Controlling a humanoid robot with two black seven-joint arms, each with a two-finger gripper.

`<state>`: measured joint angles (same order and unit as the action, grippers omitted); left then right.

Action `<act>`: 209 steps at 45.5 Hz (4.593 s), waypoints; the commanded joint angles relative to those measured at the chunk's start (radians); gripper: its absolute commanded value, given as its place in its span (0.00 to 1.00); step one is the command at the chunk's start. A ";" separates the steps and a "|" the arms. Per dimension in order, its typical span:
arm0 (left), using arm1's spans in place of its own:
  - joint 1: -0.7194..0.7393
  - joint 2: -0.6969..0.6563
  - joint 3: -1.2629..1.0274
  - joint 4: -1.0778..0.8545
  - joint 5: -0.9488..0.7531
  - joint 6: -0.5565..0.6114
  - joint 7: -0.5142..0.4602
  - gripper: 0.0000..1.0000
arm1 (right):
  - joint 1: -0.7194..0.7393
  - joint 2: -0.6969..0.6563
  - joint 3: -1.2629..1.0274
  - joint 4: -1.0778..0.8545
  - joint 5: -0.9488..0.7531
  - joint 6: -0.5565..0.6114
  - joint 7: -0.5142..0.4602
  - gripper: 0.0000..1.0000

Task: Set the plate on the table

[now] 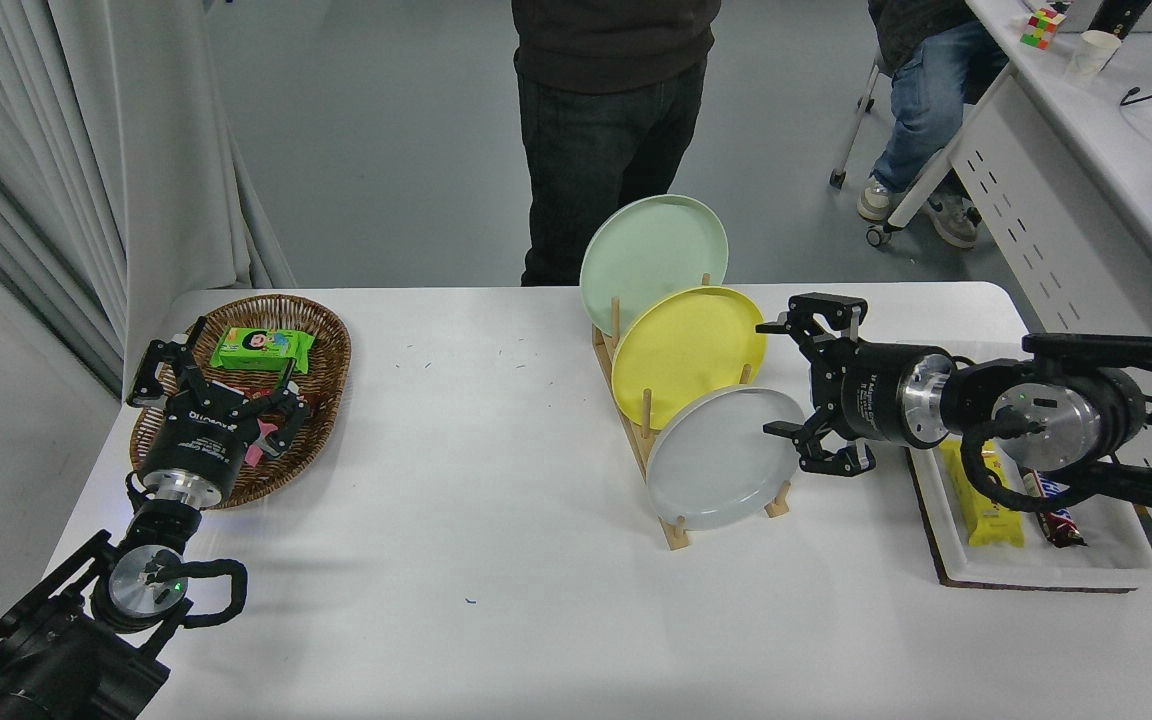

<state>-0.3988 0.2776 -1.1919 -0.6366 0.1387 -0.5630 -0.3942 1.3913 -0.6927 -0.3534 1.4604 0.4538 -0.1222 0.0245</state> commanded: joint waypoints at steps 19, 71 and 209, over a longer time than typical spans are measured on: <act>0.000 0.000 0.000 0.000 0.001 0.000 0.000 0.98 | -0.048 0.009 0.034 -0.031 -0.072 -0.004 -0.002 1.00; 0.000 0.000 0.000 0.000 0.001 0.000 0.000 0.98 | -0.216 0.130 0.212 -0.155 -0.284 0.027 0.000 1.00; 0.000 0.000 0.000 0.000 -0.001 0.000 0.000 0.98 | -0.198 0.134 0.215 -0.121 -0.159 -0.096 -0.077 0.58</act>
<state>-0.3988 0.2776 -1.1919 -0.6366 0.1390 -0.5630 -0.3942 1.1913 -0.5582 -0.1368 1.3391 0.2905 -0.2151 -0.0247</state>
